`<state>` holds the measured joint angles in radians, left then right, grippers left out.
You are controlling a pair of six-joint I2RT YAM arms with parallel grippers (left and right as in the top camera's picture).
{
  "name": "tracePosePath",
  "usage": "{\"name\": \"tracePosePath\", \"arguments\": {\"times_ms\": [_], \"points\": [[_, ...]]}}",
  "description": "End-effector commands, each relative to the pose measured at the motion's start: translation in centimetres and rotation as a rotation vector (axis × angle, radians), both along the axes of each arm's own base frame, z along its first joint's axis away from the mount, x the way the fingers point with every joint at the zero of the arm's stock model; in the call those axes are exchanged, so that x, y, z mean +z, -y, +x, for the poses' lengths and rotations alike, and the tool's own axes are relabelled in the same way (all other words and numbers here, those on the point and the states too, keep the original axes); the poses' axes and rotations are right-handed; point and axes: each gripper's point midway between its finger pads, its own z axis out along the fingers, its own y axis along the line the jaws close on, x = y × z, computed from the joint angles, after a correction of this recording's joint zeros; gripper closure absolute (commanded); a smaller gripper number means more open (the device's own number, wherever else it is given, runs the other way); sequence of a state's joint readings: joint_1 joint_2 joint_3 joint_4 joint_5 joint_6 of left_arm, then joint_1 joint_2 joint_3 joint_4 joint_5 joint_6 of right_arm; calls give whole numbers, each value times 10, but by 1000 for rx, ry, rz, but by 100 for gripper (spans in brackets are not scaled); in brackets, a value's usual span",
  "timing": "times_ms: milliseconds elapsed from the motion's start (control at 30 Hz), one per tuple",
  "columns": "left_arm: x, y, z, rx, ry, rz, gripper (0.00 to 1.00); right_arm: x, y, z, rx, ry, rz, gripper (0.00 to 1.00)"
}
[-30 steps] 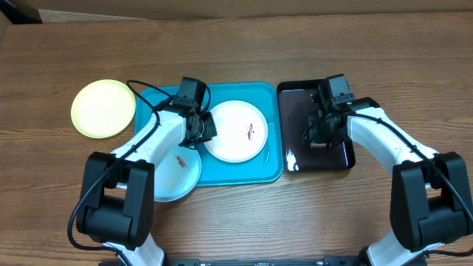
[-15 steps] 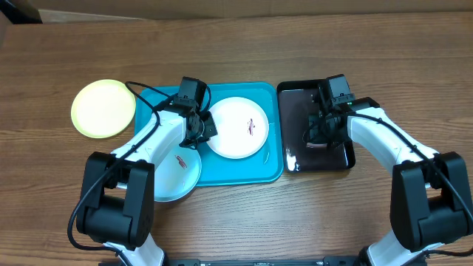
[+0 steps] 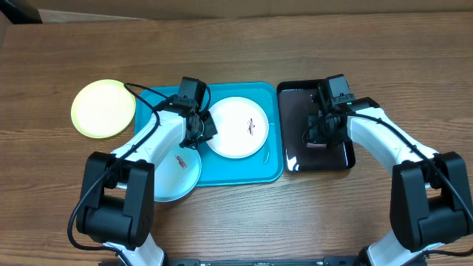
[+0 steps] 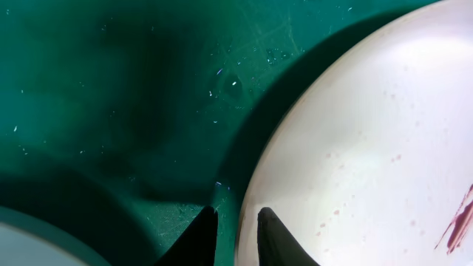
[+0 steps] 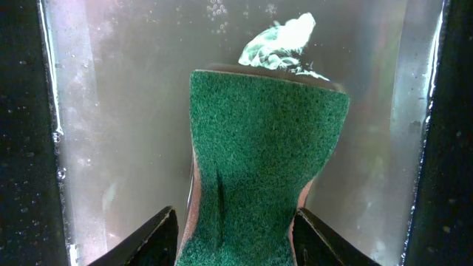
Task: Clean dirty plates on tray and stack at the side
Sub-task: 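Grasp the green sponge with the right gripper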
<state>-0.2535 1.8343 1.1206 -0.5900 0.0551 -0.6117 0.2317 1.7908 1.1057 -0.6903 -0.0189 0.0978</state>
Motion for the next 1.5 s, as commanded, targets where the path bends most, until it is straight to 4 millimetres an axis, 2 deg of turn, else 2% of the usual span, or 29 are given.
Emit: {"name": "tracePosePath", "arguments": {"times_ms": [0, 500, 733, 1033, 1467], "points": [[7, -4, 2, 22, 21, 5, 79, -2, -1, 0, 5, 6, -3, 48], [7, -5, 1, 22, 16, 5, 82, -1, 6, 6, -70, 29, -27, 49], [7, -5, 1, 22, 16, 5, 82, -1, 6, 6, -91, 26, -22, 44], [7, -5, 1, 22, 16, 5, 83, -1, 6, 6, -91, 27, -23, 47], [7, -4, 0, 22, 13, 3, 83, -13, 7, 3, -117, 35, -12, 48]]}}
